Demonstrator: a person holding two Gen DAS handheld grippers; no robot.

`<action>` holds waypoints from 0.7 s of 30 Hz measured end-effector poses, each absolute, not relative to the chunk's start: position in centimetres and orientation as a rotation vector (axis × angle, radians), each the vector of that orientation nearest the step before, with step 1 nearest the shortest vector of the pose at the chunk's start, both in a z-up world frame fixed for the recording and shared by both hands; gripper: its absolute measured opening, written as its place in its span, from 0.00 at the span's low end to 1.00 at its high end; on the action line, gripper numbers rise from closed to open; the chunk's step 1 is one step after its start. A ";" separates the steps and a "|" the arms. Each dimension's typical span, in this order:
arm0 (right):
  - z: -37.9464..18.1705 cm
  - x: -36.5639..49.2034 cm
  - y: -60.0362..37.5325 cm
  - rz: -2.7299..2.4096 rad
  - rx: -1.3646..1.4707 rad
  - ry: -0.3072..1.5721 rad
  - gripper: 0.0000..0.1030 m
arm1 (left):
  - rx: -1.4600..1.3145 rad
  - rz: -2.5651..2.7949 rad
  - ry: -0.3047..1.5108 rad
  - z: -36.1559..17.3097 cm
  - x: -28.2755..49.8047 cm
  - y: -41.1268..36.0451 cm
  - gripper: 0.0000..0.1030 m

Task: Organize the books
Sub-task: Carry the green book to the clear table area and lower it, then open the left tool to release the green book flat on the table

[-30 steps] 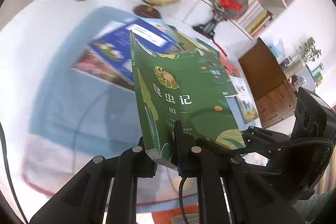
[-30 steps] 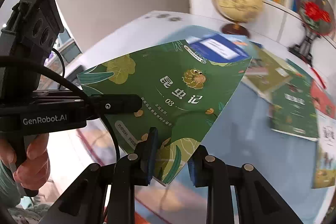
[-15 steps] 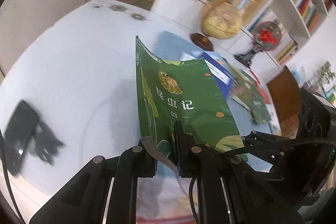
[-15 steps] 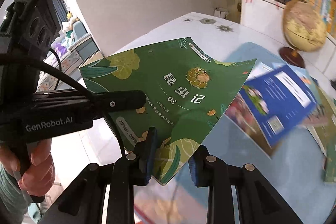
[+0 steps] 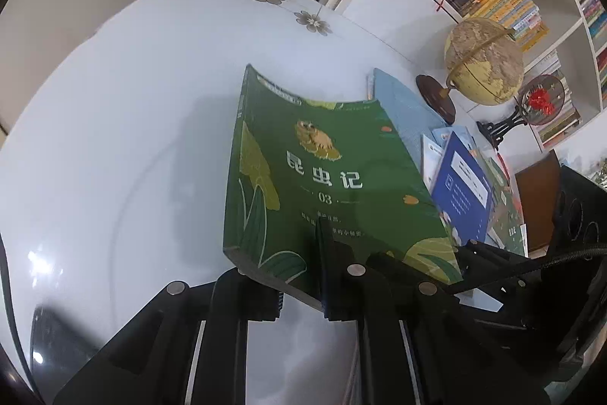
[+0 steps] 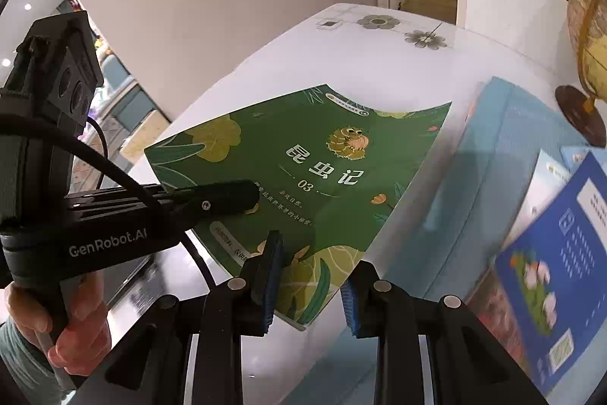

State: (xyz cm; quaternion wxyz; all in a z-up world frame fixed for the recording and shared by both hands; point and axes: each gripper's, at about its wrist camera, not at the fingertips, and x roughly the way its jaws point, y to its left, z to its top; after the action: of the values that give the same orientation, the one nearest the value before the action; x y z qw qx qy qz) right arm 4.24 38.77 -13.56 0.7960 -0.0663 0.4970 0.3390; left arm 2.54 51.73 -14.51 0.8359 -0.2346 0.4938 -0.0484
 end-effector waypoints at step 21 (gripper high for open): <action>-15.9 2.9 32.0 0.679 -0.109 1.227 0.35 | -0.402 0.107 1.199 -15.6 -4.3 49.9 0.32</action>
State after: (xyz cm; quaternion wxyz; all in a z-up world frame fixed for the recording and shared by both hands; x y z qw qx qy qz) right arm 2.85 32.00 -15.86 0.7626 -0.0503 0.5643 0.3123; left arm -4.33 49.90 -15.61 0.8053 -0.1876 0.5601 0.0499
